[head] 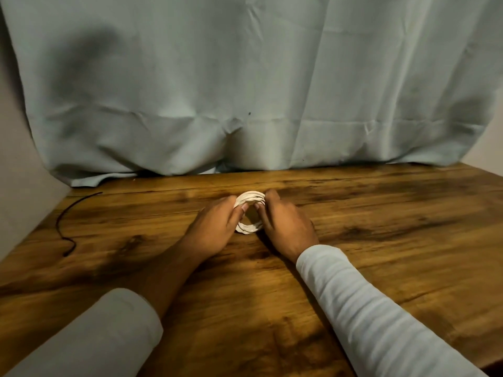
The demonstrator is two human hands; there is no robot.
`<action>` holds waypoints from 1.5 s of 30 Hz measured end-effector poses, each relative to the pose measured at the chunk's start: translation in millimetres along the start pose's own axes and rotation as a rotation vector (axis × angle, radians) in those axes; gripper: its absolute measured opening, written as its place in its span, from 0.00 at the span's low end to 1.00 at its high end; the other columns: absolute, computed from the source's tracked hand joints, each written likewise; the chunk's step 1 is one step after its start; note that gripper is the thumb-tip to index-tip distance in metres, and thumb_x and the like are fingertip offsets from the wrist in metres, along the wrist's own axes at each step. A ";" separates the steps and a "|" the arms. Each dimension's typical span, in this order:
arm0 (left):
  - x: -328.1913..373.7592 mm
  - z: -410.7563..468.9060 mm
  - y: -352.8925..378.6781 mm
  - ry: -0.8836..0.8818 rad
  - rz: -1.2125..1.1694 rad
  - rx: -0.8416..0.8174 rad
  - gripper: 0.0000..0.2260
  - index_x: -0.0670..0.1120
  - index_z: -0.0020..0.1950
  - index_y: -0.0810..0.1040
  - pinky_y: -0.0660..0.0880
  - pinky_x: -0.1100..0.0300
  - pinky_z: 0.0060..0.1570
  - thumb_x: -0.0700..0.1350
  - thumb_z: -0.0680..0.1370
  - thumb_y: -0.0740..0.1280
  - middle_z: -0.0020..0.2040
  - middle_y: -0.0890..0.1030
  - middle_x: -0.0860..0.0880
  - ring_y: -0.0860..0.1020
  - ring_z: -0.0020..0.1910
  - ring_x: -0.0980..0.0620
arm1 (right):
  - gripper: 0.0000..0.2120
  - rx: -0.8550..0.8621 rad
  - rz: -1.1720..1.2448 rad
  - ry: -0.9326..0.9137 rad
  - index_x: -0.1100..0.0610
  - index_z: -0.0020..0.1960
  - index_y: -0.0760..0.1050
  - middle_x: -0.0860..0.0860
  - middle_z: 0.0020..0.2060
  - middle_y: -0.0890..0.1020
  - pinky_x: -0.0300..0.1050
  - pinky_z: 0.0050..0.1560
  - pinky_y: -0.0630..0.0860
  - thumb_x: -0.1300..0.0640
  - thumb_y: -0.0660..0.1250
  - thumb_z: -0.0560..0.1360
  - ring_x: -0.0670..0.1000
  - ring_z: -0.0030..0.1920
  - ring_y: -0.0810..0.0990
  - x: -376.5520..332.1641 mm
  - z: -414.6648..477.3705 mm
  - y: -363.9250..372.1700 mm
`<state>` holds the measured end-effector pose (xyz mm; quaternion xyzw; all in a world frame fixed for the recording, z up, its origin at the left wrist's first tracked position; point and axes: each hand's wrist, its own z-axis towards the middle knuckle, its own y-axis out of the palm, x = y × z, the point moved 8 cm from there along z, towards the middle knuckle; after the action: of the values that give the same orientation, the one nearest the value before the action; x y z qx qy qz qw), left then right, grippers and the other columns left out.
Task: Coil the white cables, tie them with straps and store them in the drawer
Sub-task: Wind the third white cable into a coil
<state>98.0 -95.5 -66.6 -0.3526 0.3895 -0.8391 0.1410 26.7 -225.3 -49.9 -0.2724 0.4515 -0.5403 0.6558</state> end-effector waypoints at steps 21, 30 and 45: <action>7.9 -20.0 -11.1 -0.133 -0.766 -0.211 0.14 0.42 0.45 0.79 0.75 0.54 0.52 0.50 0.84 0.63 0.40 0.82 0.48 0.80 0.45 0.51 | 0.16 -0.028 0.051 -0.040 0.52 0.56 0.69 0.58 0.48 0.83 0.55 0.45 0.77 0.41 0.51 0.86 0.62 0.47 0.81 -14.5 -2.6 3.7; -10.6 -61.7 -94.9 -0.288 -1.388 -0.028 0.13 0.44 0.42 0.75 0.74 0.61 0.39 0.51 0.81 0.62 0.28 0.66 0.51 0.72 0.32 0.52 | 0.19 -0.042 0.481 -0.215 0.54 0.58 0.75 0.54 0.46 0.84 0.60 0.47 0.77 0.40 0.56 0.84 0.55 0.45 0.82 -114.1 24.5 15.4; -156.8 -129.7 -216.6 -0.394 -0.664 0.828 0.13 0.45 0.47 0.76 0.70 0.61 0.33 0.53 0.85 0.62 0.33 0.75 0.52 0.72 0.32 0.56 | 0.18 -0.351 0.307 -0.565 0.46 0.68 0.77 0.48 0.65 0.82 0.52 0.66 0.74 0.44 0.61 0.81 0.52 0.64 0.79 -270.9 29.8 124.2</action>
<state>126.8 198.9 -37.1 -0.5216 -0.1378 -0.8394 0.0661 108.2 62.7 -60.9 -0.4481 0.3739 -0.2532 0.7715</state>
